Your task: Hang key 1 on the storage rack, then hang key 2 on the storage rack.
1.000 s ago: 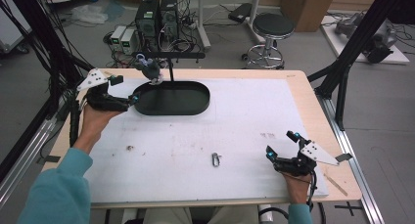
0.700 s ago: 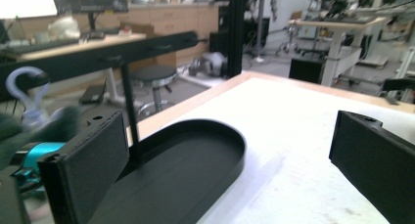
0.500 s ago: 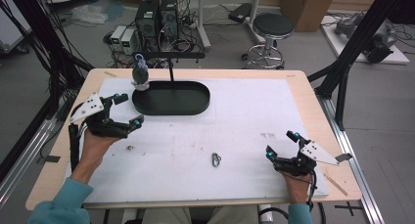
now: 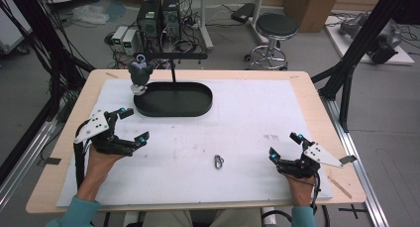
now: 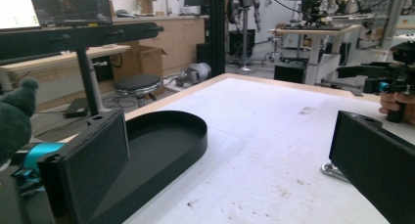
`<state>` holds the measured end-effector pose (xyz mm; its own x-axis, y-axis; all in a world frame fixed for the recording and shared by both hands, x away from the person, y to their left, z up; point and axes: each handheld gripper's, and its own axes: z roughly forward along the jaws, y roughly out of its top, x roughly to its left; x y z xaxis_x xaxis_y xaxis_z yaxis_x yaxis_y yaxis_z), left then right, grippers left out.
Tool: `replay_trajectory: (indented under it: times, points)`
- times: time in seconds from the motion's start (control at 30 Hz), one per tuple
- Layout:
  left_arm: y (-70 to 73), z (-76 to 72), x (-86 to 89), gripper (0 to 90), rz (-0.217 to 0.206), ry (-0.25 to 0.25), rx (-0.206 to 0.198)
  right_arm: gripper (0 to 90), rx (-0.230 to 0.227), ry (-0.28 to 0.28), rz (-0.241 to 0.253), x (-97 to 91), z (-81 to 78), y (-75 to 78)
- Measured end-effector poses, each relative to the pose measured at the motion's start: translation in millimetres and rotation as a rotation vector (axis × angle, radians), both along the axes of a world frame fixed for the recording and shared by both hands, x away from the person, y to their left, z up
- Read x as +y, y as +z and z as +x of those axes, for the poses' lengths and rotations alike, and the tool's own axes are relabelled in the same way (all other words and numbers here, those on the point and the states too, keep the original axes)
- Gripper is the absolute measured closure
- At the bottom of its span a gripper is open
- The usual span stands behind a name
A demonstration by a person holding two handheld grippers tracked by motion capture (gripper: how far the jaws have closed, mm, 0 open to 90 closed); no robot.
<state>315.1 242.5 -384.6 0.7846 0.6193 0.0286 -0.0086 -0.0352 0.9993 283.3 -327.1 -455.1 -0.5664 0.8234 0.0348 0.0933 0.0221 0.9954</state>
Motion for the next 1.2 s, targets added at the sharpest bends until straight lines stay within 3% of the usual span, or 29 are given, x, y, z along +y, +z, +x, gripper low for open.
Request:
replay_trajectory:
  times: [0.4, 0.6, 0.7, 0.93, 1.2]
  points:
    - [-0.2, 1.0, 1.4, 1.7, -0.007, -0.003, 0.005, 1.0, -0.010, 0.014, -0.008, -0.6, 0.2, 0.5]
    - [-2.2, 2.0, -2.2, 1.7, 0.010, -0.026, 0.013, 1.0, 0.039, 0.062, -0.008, 2.1, 3.7, 7.0]
    - [-3.3, 2.1, -4.9, 1.7, 0.012, -0.041, 0.017, 1.1, 0.045, 0.116, -0.015, 7.4, 5.5, 17.1]
    - [-3.3, 1.4, -8.0, 1.7, 0.015, -0.055, 0.016, 1.1, 0.090, 0.278, -0.095, 22.9, 17.2, 41.4]
    - [-2.9, 0.0, -8.9, 1.7, 0.021, -0.059, 0.018, 1.1, 0.111, 0.425, -0.194, 43.8, 28.9, 65.5]
